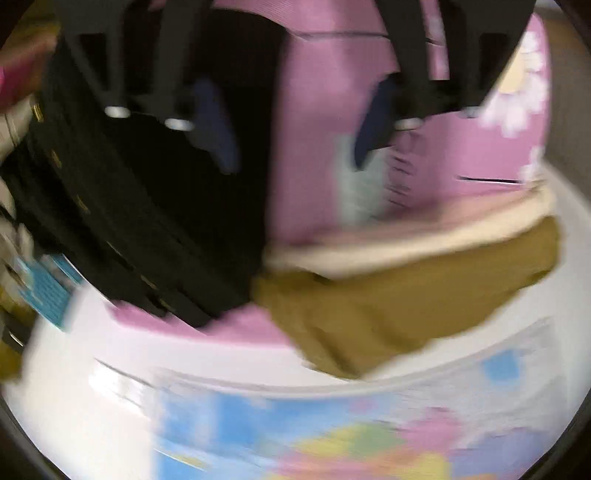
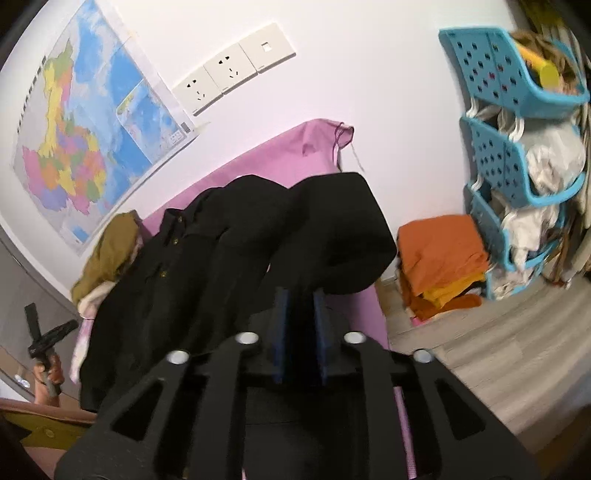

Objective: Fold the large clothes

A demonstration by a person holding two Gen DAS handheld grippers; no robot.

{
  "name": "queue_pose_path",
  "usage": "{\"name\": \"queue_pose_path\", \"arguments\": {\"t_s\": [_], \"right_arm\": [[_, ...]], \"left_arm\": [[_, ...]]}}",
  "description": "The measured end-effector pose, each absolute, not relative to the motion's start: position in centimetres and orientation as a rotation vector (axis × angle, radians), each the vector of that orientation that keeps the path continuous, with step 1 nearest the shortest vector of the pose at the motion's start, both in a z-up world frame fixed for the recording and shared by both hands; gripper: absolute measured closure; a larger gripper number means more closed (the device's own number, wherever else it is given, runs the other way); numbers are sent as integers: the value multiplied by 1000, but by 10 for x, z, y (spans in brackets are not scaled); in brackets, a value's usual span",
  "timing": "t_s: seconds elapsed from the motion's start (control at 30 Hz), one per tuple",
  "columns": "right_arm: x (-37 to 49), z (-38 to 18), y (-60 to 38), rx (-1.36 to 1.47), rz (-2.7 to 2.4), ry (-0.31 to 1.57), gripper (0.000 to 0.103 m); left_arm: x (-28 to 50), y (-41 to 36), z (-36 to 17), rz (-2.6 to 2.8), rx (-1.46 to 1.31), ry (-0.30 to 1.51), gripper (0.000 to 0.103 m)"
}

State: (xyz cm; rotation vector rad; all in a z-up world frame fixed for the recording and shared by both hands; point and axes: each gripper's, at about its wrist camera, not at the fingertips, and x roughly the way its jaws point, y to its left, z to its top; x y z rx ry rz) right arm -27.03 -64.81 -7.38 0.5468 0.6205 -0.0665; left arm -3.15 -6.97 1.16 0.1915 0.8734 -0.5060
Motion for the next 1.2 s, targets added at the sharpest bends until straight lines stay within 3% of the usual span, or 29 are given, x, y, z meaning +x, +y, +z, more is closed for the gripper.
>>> {"name": "queue_pose_path", "arguments": {"t_s": [0.07,0.13,0.2,0.37,0.43,0.5,0.57,0.7,0.83,0.93,1.0,1.03,1.13,1.2], "right_arm": [[-270,-75,-646,558,-54,612,59],[-268,-79,-644,570,-53,609,57],[-267,-83,-644,590,-43,601,57],[-269,-91,-642,625,-18,580,52],[-269,-94,-642,633,-13,578,52],[-270,-96,-641,639,-9,579,52],[-271,-97,-640,640,-5,577,52],[-275,-96,-640,639,0,568,52],[-278,-91,-640,631,5,553,52],[-281,-91,-638,629,7,543,52],[-281,-91,-638,631,4,545,50],[-281,-91,-637,627,6,544,50],[-282,-82,-626,577,19,552,50],[-283,-73,-614,543,67,544,50]], "left_arm": [[-45,-82,-2,-582,201,909,35],[-59,-86,-14,-641,205,935,32],[-78,-91,-21,-655,244,930,21],[-107,-100,-36,-702,278,961,16],[-108,-108,-45,-656,326,953,27],[-103,-108,-50,-575,345,962,66],[-94,-96,-45,-530,307,958,90],[-78,-77,0,-337,349,829,96],[-52,-53,51,-117,413,692,97],[-38,-58,44,-16,507,682,91],[-27,-70,11,171,687,689,66],[-23,-73,-7,203,724,727,65],[-32,-66,-19,-24,549,863,65],[-46,-52,0,-214,338,848,56]]}}
